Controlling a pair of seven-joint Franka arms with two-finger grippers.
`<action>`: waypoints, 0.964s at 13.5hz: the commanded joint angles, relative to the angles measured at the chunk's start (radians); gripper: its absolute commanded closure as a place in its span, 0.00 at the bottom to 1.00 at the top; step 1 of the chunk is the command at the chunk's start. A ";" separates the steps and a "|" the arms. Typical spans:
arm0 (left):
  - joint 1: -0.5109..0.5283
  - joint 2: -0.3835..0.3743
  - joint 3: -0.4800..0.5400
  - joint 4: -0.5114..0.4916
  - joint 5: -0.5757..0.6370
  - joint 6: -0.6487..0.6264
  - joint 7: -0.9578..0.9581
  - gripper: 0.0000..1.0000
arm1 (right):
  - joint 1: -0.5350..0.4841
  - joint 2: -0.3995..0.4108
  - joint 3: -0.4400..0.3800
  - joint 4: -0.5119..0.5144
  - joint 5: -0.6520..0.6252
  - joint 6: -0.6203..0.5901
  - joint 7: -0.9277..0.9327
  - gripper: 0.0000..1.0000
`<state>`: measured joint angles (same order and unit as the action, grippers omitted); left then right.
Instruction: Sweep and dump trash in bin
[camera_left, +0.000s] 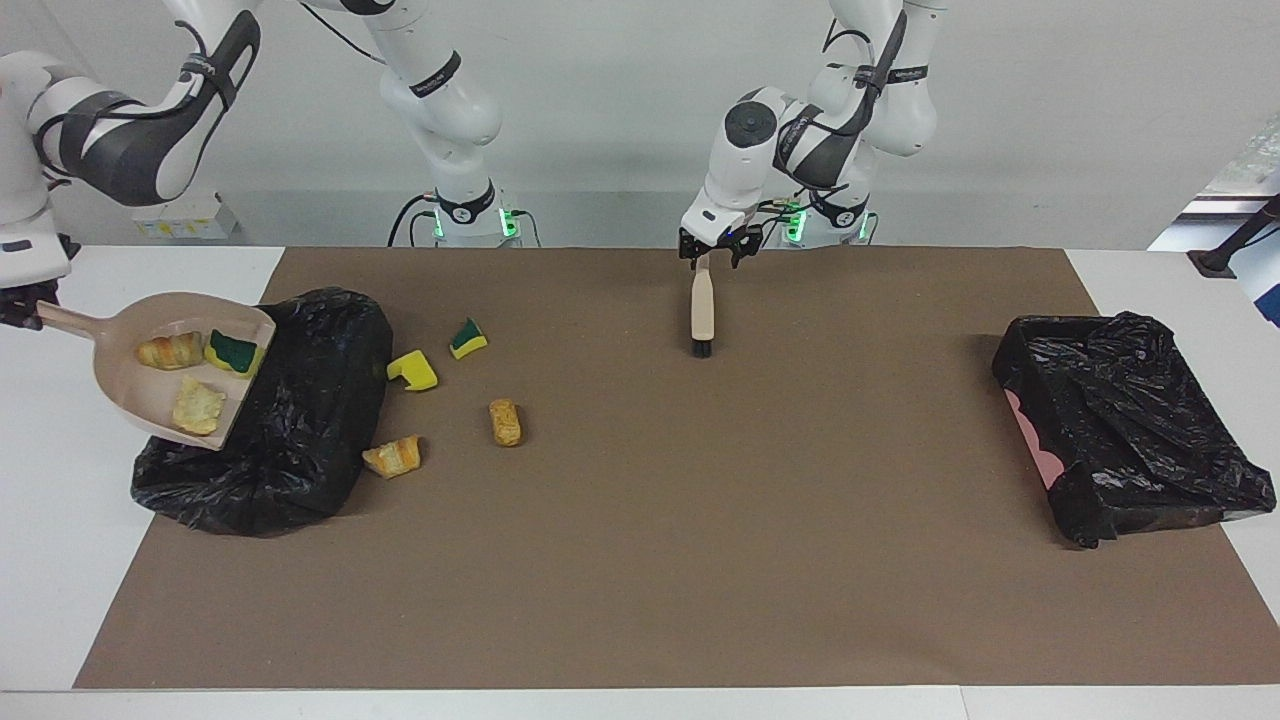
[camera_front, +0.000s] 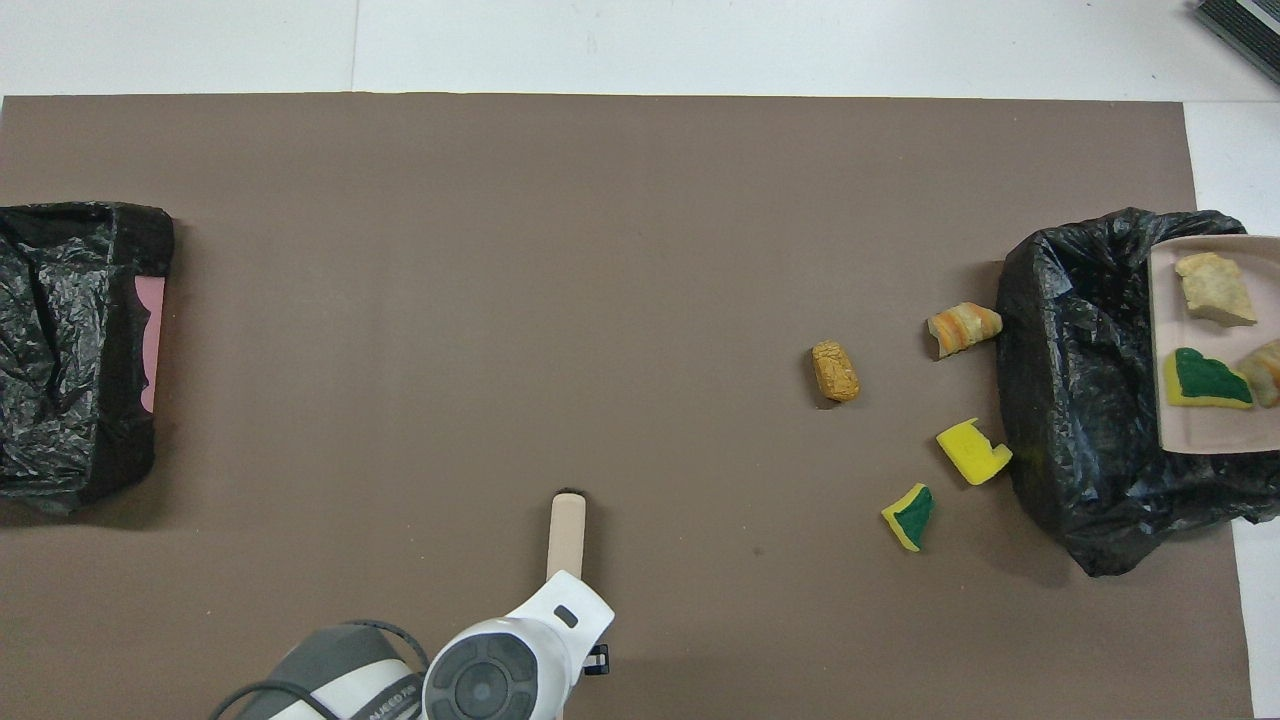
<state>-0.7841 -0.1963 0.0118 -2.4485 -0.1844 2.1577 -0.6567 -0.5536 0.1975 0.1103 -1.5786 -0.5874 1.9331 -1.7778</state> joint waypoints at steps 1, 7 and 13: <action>0.097 0.086 -0.004 0.175 0.048 -0.080 0.124 0.00 | 0.033 -0.059 0.011 -0.090 -0.142 0.021 0.124 1.00; 0.291 0.097 -0.003 0.529 0.155 -0.371 0.351 0.00 | 0.090 -0.127 0.009 -0.166 -0.372 -0.005 0.206 1.00; 0.528 0.092 -0.001 0.825 0.160 -0.554 0.667 0.00 | 0.130 -0.201 0.019 -0.166 -0.394 -0.090 0.169 1.00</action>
<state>-0.3242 -0.1240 0.0226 -1.7348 -0.0423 1.7002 -0.0952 -0.4442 0.0243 0.1193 -1.7128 -0.9700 1.8823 -1.6060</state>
